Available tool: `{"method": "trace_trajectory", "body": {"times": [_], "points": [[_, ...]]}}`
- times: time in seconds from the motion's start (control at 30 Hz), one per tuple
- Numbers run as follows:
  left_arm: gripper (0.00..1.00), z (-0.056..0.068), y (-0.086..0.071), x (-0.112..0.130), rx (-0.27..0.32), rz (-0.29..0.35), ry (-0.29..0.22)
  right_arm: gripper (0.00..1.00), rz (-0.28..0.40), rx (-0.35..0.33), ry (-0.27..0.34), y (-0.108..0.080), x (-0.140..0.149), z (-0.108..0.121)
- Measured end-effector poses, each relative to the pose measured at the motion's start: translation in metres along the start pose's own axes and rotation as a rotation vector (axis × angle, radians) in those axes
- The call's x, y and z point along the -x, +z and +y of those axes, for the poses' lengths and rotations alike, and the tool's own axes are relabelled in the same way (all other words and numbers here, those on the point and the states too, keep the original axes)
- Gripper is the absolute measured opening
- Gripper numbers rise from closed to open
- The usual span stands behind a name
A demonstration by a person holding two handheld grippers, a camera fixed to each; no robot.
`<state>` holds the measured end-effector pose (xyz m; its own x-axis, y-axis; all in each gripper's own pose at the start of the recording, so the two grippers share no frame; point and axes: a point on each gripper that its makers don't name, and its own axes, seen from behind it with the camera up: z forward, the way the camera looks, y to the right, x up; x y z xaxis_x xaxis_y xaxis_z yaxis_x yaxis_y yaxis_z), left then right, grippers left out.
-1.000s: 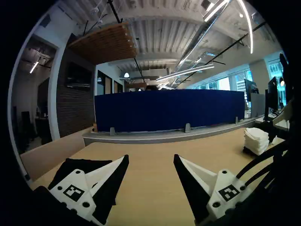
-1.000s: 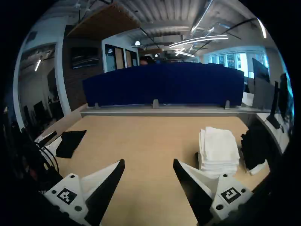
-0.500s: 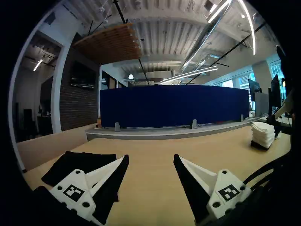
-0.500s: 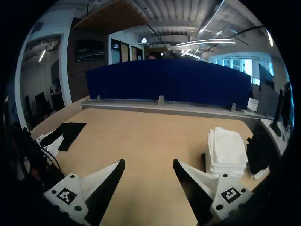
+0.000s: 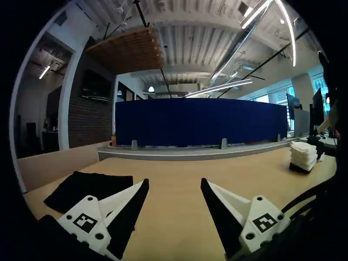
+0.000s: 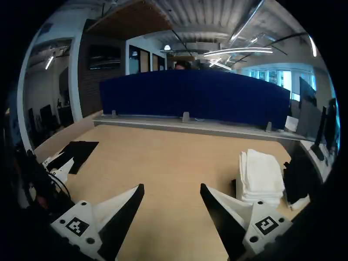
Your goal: Fold towel
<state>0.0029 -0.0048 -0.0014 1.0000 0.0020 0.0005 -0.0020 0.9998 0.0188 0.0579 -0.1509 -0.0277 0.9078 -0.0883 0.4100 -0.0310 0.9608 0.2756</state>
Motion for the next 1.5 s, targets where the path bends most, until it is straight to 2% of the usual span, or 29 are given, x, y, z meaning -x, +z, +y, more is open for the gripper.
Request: {"method": "trace_trajectory", "body": {"times": [0.27,0.37,0.5,0.83,1.17,1.5], "points": [[0.88,0.001,0.002,0.002,0.006,0.0,-0.004,1.0,0.026,0.0,0.022,-0.006,-0.003,0.007],[0.88,0.001,0.002,0.002,0.006,-0.001,-0.004,1.0,0.055,0.009,0.02,-0.01,-0.011,0.012],[0.95,0.002,0.002,0.002,0.006,0.0,-0.004,1.0,0.102,0.016,0.022,-0.018,-0.024,0.021],[0.97,0.002,0.002,0.002,0.005,0.0,-0.003,1.0,0.186,0.047,0.023,-0.038,-0.049,0.049],[0.97,0.002,0.001,0.002,0.006,0.0,-0.003,1.0,0.311,0.126,0.015,-0.049,-0.082,0.085],[0.97,0.001,0.001,0.002,0.006,0.0,-0.002,1.0,0.35,0.206,0.074,-0.043,-0.07,0.127]]}}
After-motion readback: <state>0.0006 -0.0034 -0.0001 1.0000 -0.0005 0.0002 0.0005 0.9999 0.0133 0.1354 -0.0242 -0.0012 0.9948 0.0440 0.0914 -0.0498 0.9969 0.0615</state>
